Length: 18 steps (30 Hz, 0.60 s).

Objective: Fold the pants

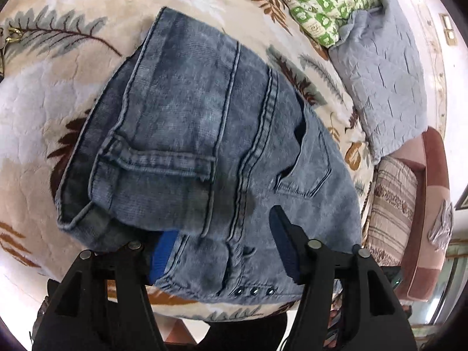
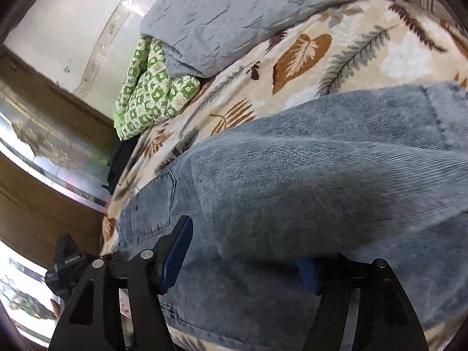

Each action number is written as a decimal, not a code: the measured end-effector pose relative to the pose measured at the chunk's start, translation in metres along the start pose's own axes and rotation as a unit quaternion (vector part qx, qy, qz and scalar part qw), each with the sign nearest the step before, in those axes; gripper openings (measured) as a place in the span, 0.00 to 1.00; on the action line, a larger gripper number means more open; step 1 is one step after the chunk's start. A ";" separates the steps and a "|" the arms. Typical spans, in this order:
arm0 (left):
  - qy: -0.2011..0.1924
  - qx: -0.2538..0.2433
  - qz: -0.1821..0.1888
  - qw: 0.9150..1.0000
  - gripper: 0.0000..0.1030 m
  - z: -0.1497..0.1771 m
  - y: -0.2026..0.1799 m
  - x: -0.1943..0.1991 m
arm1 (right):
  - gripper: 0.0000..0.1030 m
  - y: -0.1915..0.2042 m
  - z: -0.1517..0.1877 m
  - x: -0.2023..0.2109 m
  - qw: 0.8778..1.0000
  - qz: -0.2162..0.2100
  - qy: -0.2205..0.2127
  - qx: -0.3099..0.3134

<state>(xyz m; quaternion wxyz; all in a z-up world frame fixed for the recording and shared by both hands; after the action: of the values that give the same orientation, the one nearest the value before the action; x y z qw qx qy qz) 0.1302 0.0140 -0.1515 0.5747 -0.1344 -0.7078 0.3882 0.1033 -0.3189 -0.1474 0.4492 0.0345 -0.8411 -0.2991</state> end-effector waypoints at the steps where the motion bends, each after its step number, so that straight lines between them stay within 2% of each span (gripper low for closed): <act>1: -0.006 -0.002 -0.001 1.000 0.41 -0.002 -0.002 0.003 | 0.30 0.000 -0.001 -0.001 1.000 -0.002 -0.002 0.000; 2: -0.009 -0.007 -0.004 1.000 0.22 -0.004 -0.003 0.006 | 0.18 0.000 -0.002 -0.001 1.000 -0.003 -0.003 0.000; 3: -0.011 -0.012 -0.002 1.000 0.14 -0.005 -0.005 0.009 | 0.08 0.001 -0.003 0.002 1.000 -0.010 -0.008 -0.002; 4: -0.012 -0.015 -0.001 1.000 0.12 -0.006 -0.007 0.013 | 0.08 0.002 -0.004 0.006 1.000 -0.013 -0.015 -0.002; 10: -0.050 -0.042 0.001 0.998 0.10 -0.003 -0.020 0.049 | 0.06 0.012 -0.001 0.047 0.998 -0.036 -0.044 0.013; 14: -0.055 -0.057 0.003 0.997 0.10 0.011 -0.024 0.065 | 0.06 0.009 0.011 0.074 0.997 -0.053 -0.053 0.010; 18: -0.052 -0.065 -0.008 0.996 0.10 0.030 -0.011 0.076 | 0.06 0.001 0.037 0.085 0.997 -0.064 -0.038 -0.002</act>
<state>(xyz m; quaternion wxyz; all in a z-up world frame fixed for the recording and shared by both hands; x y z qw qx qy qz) 0.0818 0.0437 -0.0910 0.5299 -0.1453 -0.7616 0.3436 0.0246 -0.3285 -0.1002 0.3970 0.0764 -0.8530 -0.3300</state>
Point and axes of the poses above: each gripper's, at about its wrist camera, not at the fingertips, and x roughly against the way its jaws point, y to its left, z to its underside, the point moved 9 cm from there along -x, roughly the way its jaws point, and after that the axes turned 10 degrees about z, right-handed, at the moved point
